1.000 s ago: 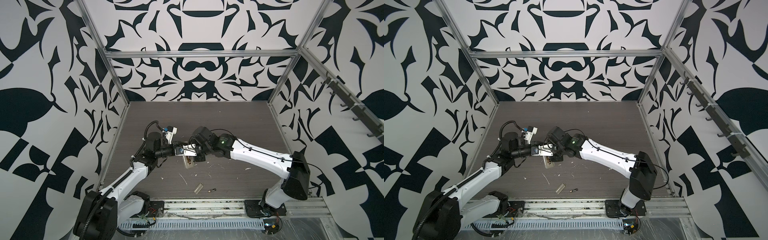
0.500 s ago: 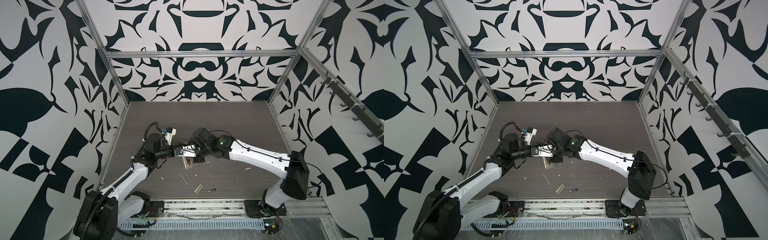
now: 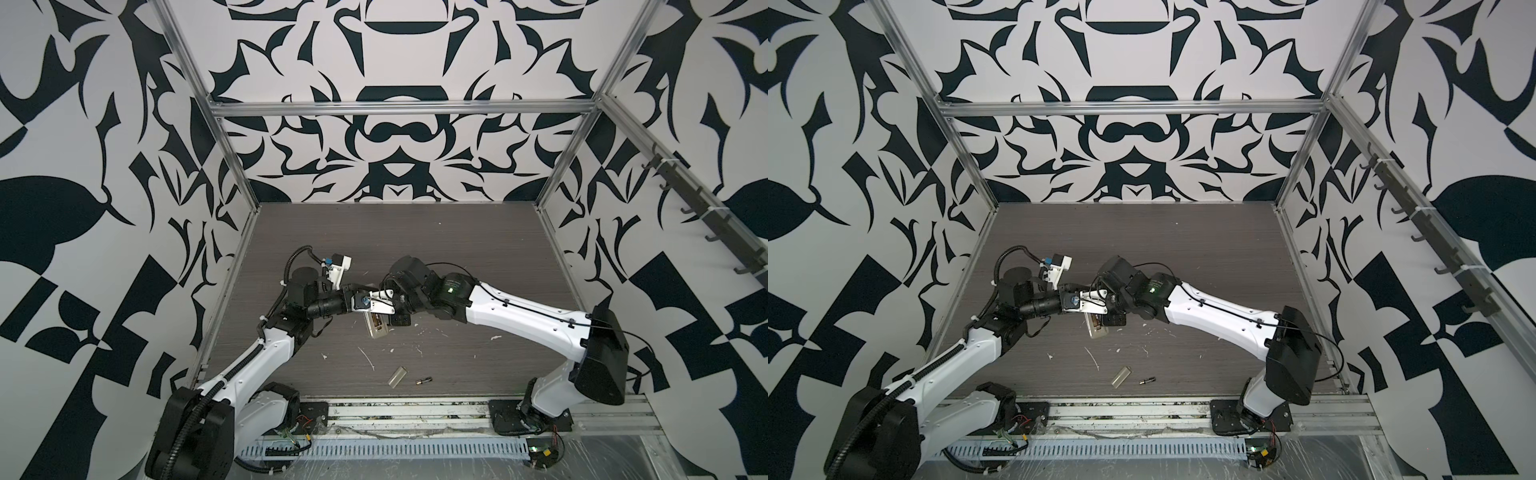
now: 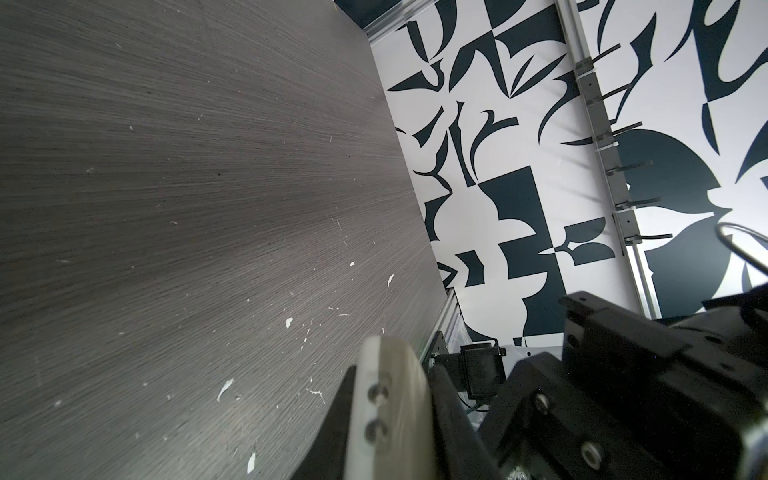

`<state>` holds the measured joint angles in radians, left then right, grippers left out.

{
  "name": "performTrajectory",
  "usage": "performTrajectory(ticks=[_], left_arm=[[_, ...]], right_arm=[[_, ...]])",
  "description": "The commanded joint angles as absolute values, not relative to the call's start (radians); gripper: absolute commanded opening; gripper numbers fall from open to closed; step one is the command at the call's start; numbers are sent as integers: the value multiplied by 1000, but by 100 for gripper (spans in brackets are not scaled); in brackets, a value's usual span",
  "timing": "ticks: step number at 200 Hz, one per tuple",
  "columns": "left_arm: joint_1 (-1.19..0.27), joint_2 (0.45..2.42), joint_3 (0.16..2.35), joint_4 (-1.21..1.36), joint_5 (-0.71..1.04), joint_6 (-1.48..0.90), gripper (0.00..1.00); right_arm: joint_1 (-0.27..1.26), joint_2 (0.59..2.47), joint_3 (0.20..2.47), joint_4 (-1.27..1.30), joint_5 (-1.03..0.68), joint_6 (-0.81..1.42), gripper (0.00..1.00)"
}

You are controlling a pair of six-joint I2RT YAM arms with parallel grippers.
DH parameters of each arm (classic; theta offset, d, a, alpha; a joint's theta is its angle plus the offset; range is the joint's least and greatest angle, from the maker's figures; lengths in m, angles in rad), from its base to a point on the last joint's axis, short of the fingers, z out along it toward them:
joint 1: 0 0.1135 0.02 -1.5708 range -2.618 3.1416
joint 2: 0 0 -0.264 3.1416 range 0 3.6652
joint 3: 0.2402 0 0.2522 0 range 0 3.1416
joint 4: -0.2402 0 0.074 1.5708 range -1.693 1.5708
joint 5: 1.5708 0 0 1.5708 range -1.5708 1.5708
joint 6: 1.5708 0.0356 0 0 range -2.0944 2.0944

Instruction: Load the batteries into the remote control

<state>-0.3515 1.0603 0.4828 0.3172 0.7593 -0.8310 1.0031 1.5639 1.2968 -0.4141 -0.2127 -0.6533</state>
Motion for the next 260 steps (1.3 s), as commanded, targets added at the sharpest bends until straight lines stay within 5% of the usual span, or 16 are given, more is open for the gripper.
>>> performTrajectory(ticks=[1, 177, 225, 260], left_arm=[[-333, 1031, 505, 426, 789, -858, 0], [-287, 1020, 488, 449, 805, -876, 0], [-288, 1021, 503, 347, 753, -817, 0], [-274, 1049, 495, 335, 733, -813, 0]], right_arm=[[1000, 1564, 1252, -546, -183, -625, 0], [999, 1537, 1221, -480, -80, -607, 0], [999, 1471, 1258, -523, -113, -515, 18], [993, 1369, 1182, -513, -131, -427, 44]])
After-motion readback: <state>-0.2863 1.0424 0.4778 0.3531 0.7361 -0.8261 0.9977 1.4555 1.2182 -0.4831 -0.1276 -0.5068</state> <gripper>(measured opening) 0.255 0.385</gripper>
